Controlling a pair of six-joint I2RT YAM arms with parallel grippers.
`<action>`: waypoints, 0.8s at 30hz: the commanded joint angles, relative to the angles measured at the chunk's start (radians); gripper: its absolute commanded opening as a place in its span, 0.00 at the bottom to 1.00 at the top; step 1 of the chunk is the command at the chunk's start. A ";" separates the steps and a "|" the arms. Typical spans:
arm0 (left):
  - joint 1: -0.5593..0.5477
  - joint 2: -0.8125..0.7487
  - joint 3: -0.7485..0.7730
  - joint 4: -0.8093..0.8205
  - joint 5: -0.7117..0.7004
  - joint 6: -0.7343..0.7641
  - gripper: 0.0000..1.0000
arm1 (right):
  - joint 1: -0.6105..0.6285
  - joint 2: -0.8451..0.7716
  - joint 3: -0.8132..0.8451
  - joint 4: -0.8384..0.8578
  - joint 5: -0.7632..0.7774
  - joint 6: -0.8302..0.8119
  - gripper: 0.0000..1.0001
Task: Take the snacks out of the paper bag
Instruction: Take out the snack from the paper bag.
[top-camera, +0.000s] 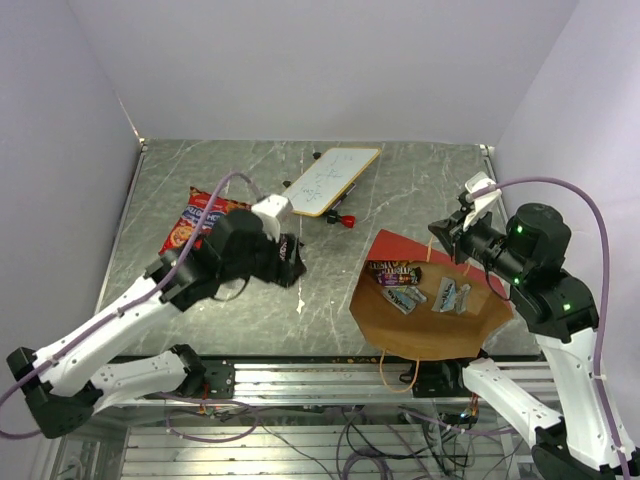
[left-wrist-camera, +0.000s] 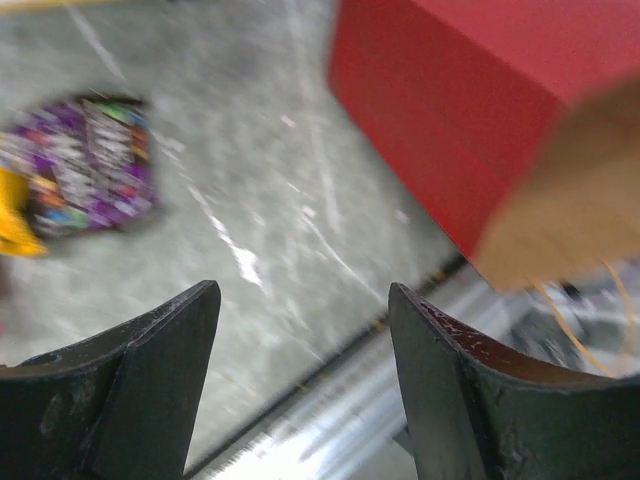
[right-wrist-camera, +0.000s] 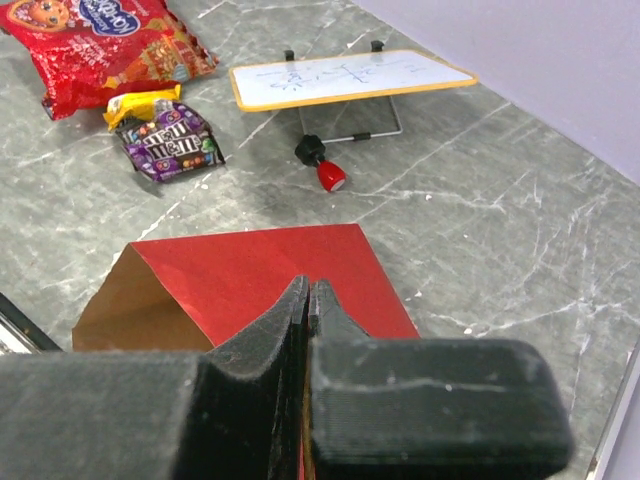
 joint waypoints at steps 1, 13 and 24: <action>-0.182 -0.071 -0.111 -0.027 -0.032 -0.327 0.77 | 0.003 -0.018 -0.024 0.076 0.008 0.044 0.00; -0.599 0.165 0.119 0.090 -0.275 -0.366 0.77 | 0.004 -0.014 -0.008 0.101 0.019 0.078 0.00; -0.750 0.272 0.194 0.393 -0.495 -0.107 0.77 | 0.004 -0.033 -0.031 0.108 -0.006 0.137 0.00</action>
